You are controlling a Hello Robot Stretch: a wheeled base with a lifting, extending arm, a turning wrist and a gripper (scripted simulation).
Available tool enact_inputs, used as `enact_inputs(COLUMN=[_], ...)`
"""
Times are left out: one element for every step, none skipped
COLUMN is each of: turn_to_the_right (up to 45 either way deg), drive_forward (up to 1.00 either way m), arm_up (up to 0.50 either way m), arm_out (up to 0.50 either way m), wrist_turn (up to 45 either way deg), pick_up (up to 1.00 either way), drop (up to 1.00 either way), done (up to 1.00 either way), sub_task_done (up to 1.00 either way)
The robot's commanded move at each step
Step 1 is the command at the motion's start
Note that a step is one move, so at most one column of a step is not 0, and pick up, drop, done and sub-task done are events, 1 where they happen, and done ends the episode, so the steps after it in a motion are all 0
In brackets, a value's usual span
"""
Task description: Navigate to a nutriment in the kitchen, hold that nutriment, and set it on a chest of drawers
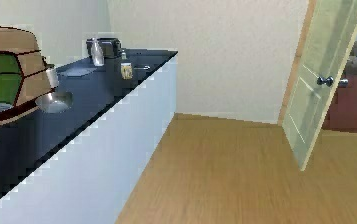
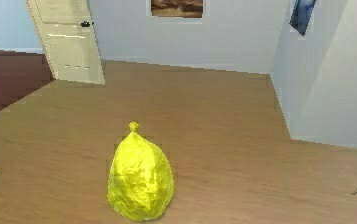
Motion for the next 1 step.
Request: enact_inputs(turn_to_the_right=[12.0], drive_forward=[0.00], arm_up=[0.00], arm_out=[0.00], wrist_turn=[0.0], pick_up=[0.00], drop=[0.00], done=[0.00], sub_task_done=[0.00])
